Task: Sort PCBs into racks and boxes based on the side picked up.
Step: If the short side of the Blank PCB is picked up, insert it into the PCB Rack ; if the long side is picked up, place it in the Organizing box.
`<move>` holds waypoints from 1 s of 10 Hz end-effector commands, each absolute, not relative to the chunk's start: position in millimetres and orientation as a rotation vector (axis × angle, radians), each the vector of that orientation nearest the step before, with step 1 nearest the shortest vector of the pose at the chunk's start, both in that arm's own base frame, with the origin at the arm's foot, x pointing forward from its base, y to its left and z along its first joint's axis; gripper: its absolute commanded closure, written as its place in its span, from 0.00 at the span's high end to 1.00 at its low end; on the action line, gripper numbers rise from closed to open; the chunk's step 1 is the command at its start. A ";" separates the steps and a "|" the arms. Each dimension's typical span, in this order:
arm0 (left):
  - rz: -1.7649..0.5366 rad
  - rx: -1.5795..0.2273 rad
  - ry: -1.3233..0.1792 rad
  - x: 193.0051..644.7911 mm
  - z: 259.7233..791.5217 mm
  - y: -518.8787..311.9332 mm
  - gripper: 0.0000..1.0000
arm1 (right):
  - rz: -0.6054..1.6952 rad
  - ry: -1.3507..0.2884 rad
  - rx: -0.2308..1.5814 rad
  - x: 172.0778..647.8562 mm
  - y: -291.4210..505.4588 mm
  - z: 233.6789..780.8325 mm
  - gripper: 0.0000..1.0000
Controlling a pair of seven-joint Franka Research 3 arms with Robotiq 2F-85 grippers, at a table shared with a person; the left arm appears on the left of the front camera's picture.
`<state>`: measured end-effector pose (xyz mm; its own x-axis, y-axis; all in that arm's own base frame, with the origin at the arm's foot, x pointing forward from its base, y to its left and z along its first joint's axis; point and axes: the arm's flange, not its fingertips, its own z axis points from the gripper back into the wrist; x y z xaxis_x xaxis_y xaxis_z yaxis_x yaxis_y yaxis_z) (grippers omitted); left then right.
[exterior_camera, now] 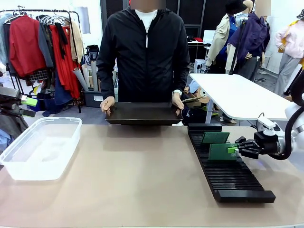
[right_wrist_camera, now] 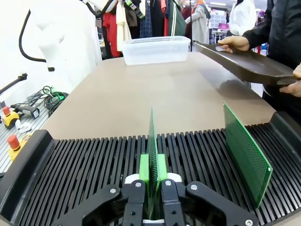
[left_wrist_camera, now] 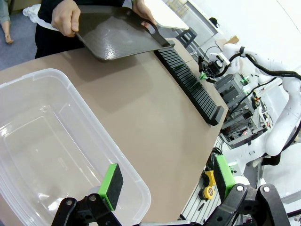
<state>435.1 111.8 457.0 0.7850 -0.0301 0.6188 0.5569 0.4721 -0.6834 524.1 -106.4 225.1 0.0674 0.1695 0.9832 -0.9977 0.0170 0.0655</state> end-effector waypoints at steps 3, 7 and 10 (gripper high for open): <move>-0.387 -1.031 -0.588 433.7 458.2 111.6 1.00 | 1.191 -1.027 1.118 538.0 -106.7 235.8 0.50; -0.387 -1.031 -0.588 433.7 458.2 111.6 1.00 | 1.157 -1.009 1.163 535.3 -110.8 240.7 1.00; -0.387 -1.031 -0.588 433.7 458.2 111.6 1.00 | 1.131 -0.979 1.198 528.7 -112.0 245.2 1.00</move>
<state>435.1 111.8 457.0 0.7850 -0.0301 0.6188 0.5569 0.4721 -0.6834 528.6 -110.6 236.9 0.1485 0.1414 0.9787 -0.9889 0.0149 0.1479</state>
